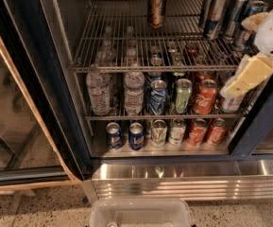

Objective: Pick redbull can from top shelf of fridge

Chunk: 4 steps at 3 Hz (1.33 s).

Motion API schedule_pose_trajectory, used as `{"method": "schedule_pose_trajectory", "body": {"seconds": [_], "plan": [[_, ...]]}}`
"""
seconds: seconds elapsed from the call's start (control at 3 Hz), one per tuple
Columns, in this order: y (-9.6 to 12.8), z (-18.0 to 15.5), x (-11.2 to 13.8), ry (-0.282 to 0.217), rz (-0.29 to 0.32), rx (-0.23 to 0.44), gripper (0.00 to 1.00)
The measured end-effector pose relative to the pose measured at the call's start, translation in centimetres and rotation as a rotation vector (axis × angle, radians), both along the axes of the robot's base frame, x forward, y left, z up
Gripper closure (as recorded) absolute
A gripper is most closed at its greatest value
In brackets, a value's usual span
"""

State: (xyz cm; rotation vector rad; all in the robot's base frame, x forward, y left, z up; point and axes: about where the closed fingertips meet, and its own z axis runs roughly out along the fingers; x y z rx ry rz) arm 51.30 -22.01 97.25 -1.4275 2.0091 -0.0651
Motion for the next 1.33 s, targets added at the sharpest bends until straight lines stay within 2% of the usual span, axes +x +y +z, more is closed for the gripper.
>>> {"method": "schedule_pose_trajectory", "body": {"seconds": [0.67,1.33], "plan": [[-3.4,-0.1,5.9,-0.210,-0.094,0.212,0.00],[-3.4,0.0,6.3,-0.222,-0.102,0.236,0.00]]}}
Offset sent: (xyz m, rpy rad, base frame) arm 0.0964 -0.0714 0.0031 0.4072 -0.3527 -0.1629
